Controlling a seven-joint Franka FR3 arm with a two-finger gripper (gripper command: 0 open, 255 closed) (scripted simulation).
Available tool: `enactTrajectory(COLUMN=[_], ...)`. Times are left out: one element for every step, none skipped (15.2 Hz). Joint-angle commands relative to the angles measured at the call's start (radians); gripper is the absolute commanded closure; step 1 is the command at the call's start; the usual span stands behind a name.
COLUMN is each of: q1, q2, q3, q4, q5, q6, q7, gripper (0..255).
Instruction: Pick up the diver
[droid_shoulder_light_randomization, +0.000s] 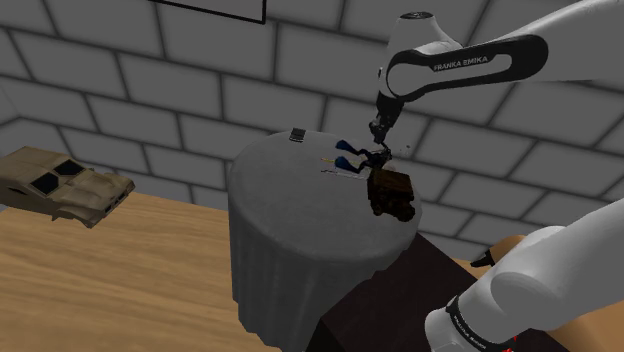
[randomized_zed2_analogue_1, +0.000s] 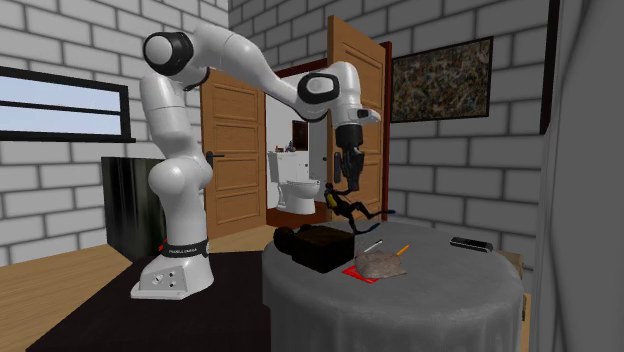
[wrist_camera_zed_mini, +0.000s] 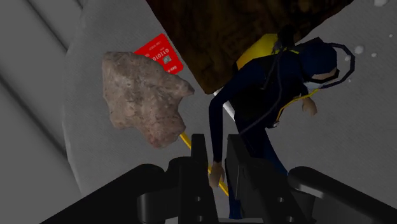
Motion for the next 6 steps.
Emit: enactTrajectory(q1=[0.001,0.002,0.002,0.002,0.003,0.003], q2=[-0.006,-0.009,-0.012,-0.015,-0.016,-0.016], q3=[0.001,0.002,0.002,0.002,0.002,0.002], q4=[0.024,0.034,0.045,0.056,0.057,0.057], q5=[0.004,0.005,0.007,0.008,0.009,0.009], q6=[-0.03,-0.043,-0.057,-0.07,-0.072,-0.072], q7=[-0.006,-0.009,-0.012,-0.015,-0.015,-0.015], gripper=[255,255,255,255,255,255])
